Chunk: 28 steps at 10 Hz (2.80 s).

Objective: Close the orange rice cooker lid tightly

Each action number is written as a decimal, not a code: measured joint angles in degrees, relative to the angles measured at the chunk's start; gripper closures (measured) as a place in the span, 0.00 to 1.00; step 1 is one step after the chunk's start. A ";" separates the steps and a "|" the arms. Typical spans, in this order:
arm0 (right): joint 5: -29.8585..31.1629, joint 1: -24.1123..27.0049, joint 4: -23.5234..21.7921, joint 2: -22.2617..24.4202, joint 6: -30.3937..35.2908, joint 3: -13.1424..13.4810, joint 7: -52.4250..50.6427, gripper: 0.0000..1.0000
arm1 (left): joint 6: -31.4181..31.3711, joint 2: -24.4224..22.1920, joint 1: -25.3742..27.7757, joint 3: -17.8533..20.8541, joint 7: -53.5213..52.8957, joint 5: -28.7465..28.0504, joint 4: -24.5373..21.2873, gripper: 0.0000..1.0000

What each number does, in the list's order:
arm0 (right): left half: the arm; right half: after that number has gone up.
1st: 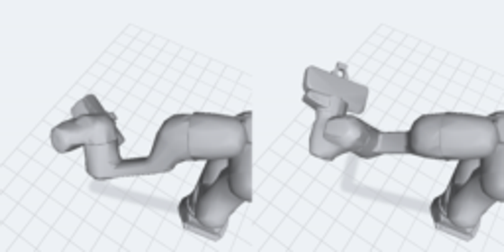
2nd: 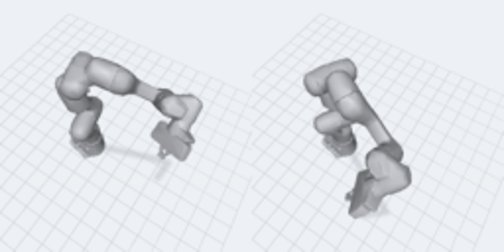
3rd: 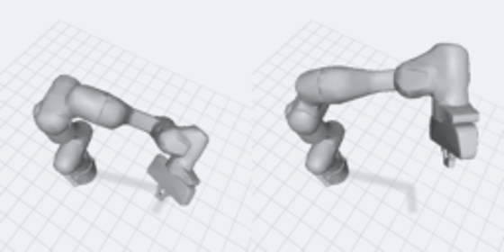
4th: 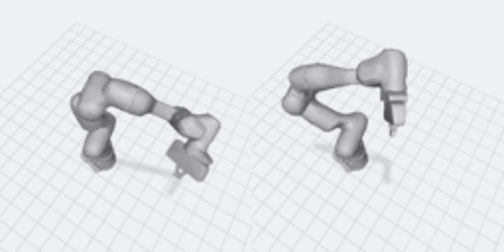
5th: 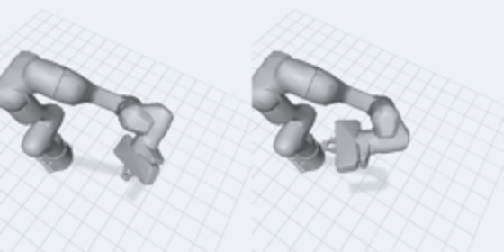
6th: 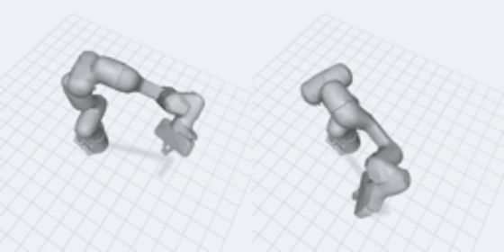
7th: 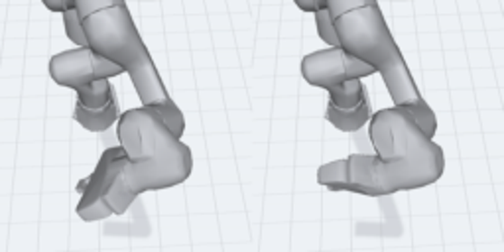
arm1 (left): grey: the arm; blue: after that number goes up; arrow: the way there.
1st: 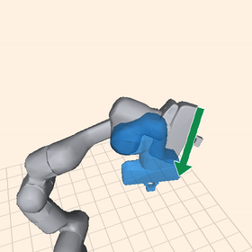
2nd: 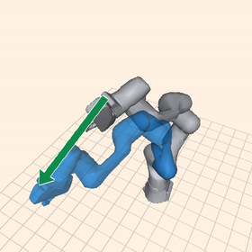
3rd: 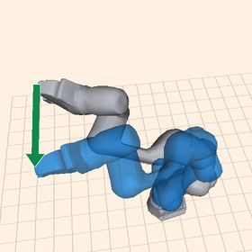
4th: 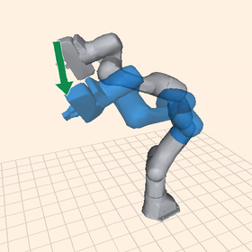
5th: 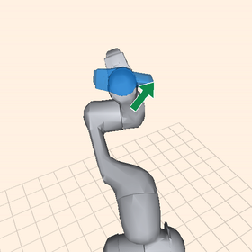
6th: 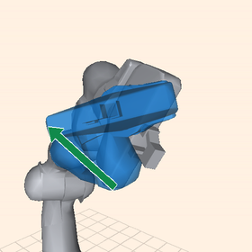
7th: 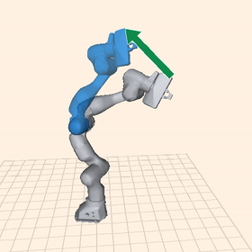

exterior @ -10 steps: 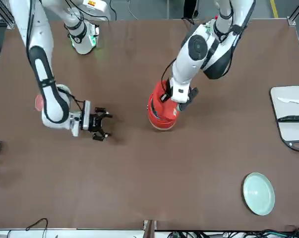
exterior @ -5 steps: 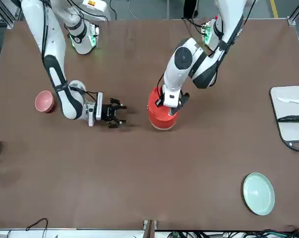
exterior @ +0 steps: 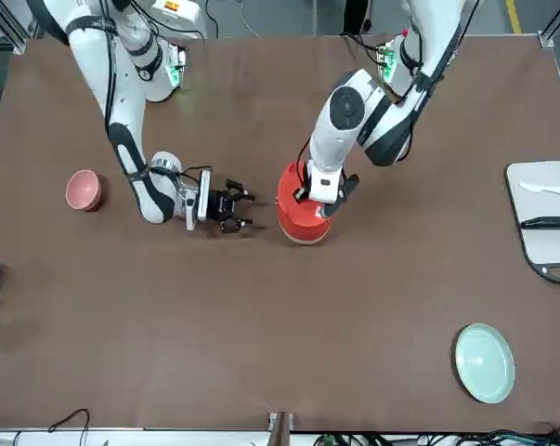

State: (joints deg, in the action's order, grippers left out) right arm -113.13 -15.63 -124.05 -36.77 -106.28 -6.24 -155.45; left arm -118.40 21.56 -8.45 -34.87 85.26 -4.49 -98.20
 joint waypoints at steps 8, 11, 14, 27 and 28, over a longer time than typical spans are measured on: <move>-5.31 -3.62 -0.06 0.10 2.51 0.18 -2.92 0.34 | 27.19 -9.08 21.49 -0.21 -30.99 -0.77 14.29 0.00; -6.34 -3.81 -0.06 -0.51 2.45 0.21 -3.90 0.34 | 30.22 -11.47 25.06 4.08 -48.30 -0.63 14.04 0.00; -8.65 -4.81 0.33 -1.35 2.43 0.24 -4.41 0.34 | 30.12 -12.77 19.36 15.36 -68.20 -0.45 14.03 0.00; -12.16 -6.65 2.08 -3.28 2.25 0.48 -5.55 0.33 | 30.00 -17.53 12.42 27.07 -87.32 5.33 12.60 0.00; -12.18 -6.66 2.16 -3.47 2.25 0.48 -5.62 0.33 | 29.99 -17.53 12.73 27.07 -87.32 5.33 12.57 0.00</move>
State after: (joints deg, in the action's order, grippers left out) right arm -125.31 -22.29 -121.90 -40.24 -104.03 -5.76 -161.06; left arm -88.41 4.03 4.28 -7.81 -2.06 0.84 -85.63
